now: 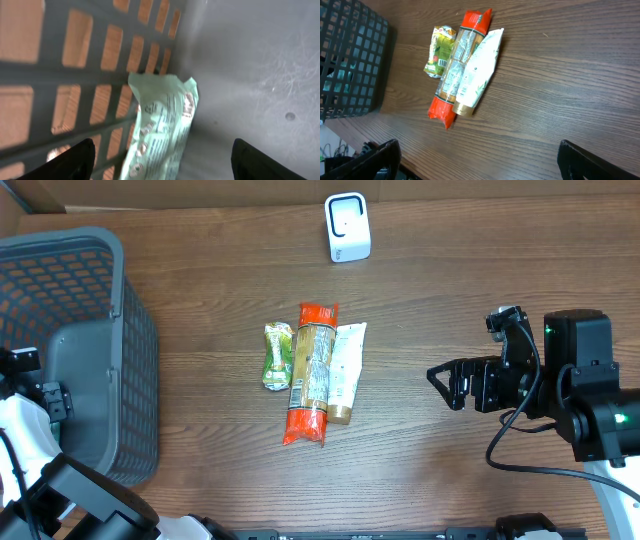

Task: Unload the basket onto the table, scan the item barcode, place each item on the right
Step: 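Reach the left gripper down to the mint-green packet in basket, then grasp the mint-green packet with the left gripper and lift, then place the mint-green packet left of the yellow pouch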

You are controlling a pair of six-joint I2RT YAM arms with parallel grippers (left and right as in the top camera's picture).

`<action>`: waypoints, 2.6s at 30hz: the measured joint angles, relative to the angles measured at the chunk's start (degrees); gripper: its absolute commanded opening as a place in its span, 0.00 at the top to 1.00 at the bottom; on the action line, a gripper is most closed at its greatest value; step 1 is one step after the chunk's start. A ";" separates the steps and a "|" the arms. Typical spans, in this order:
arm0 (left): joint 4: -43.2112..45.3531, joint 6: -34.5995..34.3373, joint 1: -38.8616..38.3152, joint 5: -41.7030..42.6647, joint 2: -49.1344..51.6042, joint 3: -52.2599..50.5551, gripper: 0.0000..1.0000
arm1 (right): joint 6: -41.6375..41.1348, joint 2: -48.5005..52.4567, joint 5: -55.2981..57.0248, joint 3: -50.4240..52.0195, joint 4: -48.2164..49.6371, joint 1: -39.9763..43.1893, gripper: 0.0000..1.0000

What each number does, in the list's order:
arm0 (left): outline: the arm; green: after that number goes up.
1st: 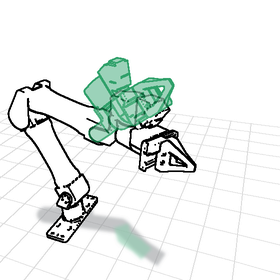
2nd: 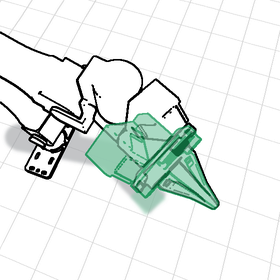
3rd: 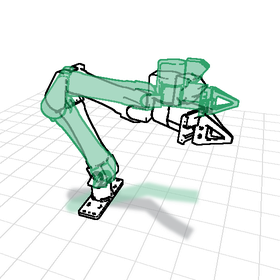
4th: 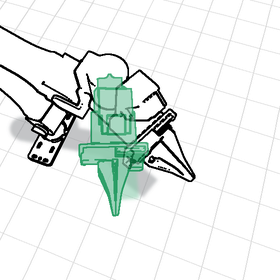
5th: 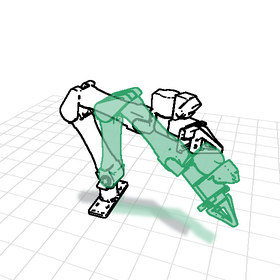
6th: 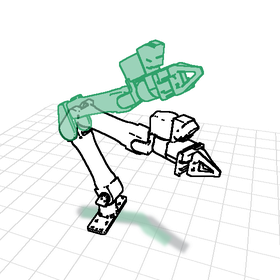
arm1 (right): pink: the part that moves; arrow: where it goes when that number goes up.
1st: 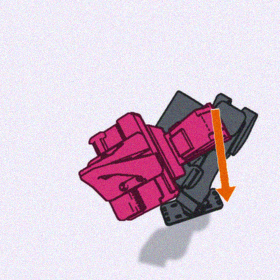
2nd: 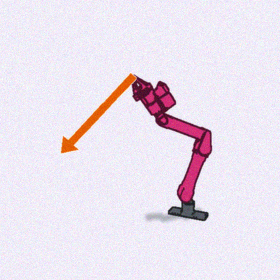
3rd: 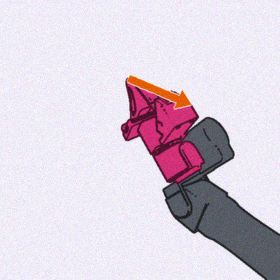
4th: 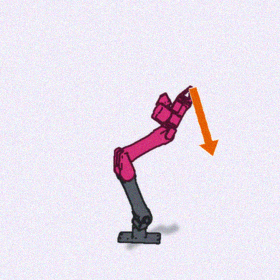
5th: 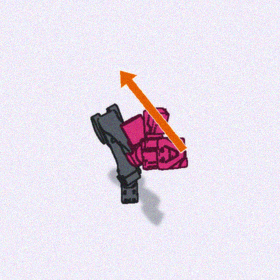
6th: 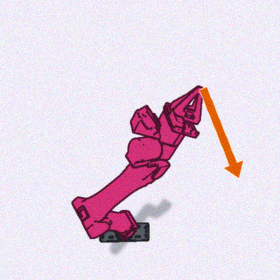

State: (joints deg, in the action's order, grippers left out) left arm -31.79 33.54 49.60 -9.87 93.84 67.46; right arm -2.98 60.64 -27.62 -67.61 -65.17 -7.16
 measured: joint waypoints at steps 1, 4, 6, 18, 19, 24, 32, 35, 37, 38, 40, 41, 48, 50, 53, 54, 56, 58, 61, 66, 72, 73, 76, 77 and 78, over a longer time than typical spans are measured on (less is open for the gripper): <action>0.39 0.22 0.00 0.26 0.04 0.00 0.21 | 0.02 0.02 0.00 0.00 0.00 0.00 0.00; 1.33 1.22 0.00 0.72 0.09 0.00 0.21 | 0.07 0.02 -0.02 0.00 0.02 -0.02 0.00; 1.46 1.46 0.00 0.87 0.33 0.00 0.21 | 0.02 0.00 -0.02 0.00 0.00 -0.02 0.00; 1.40 1.60 0.00 1.09 6.47 0.00 0.23 | 0.04 0.00 -0.04 0.00 0.00 0.00 0.00; 1.40 1.57 0.00 1.09 6.67 0.00 0.23 | 0.02 0.02 0.00 0.00 0.00 -0.02 0.00; 0.79 1.40 0.00 1.70 7.37 0.00 0.28 | 0.02 0.02 -0.02 0.00 0.00 -0.02 0.00; -2.27 -1.86 0.00 4.76 10.82 0.17 0.52 | 0.04 0.02 -0.02 0.00 0.02 0.00 0.00; -2.25 -3.61 0.00 5.35 10.95 0.20 0.71 | 0.04 0.02 -0.02 0.00 0.02 -0.02 0.00; -2.27 -4.09 0.00 5.77 10.97 0.20 0.86 | 0.02 0.02 0.00 0.00 0.00 -0.02 0.00; -2.27 -4.26 0.00 6.05 10.97 0.24 0.94 | 0.02 0.00 -0.02 0.00 0.02 -0.02 0.00; -2.34 -4.63 0.00 6.75 10.97 0.55 0.96 | 0.02 0.00 -0.02 0.00 0.02 0.00 0.00; -2.40 -4.85 0.00 7.23 10.97 0.79 0.96 | 0.02 0.02 0.00 0.00 0.00 -0.02 0.00; -2.69 -4.92 0.00 12.04 10.97 1.05 0.96 | 0.02 0.02 -0.04 0.00 0.00 -0.02 0.00; -4.17 -4.92 -0.13 13.16 10.95 1.62 0.96 | 0.02 0.02 0.00 0.00 0.00 -0.02 0.00; -6.34 -6.51 -1.14 14.38 10.82 2.73 0.96 | 0.02 0.02 -0.02 0.00 0.02 -0.02 0.00; -6.80 -7.58 -1.68 14.62 10.67 3.30 0.96 | 0.02 0.02 -0.02 0.00 0.00 -0.02 0.00; -7.56 -10.40 -2.86 15.04 9.86 5.33 0.96 | 0.02 0.02 -0.02 0.00 0.00 0.00 0.00; -8.28 -14.27 -4.07 15.43 8.07 8.63 0.96 | 0.02 0.02 -0.02 0.00 -0.02 -0.02 0.00; -10.45 -21.27 -5.79 15.85 3.85 14.99 0.96 | 0.00 0.02 -0.02 0.00 0.00 -0.02 0.00; -12.55 -31.30 -9.05 19.21 -4.76 24.44 0.96 | 0.02 0.02 0.00 0.00 0.00 -0.02 0.00; -13.94 -36.76 -17.38 25.05 -14.97 29.70 0.96 | 0.02 0.00 0.00 0.00 0.00 -0.02 0.00; -14.82 -37.48 -19.61 25.73 -16.68 29.81 0.96 | 0.02 0.02 0.00 0.00 0.02 -0.02 0.00; -19.74 -38.58 -27.43 27.21 -20.09 30.25 0.96 | 0.02 0.00 0.00 0.00 0.02 -0.02 0.00; -21.99 -38.99 -30.42 27.65 -20.65 30.38 0.96 | 0.04 0.02 -0.02 0.00 0.00 0.00 0.00; -23.74 -39.19 -33.05 27.71 -20.85 30.40 0.96 | 0.02 0.00 -0.04 0.00 0.02 0.00 0.00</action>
State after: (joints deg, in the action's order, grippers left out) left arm -55.53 -5.65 16.56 17.85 72.99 97.86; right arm -2.96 60.64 -27.66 -67.61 -65.14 -7.16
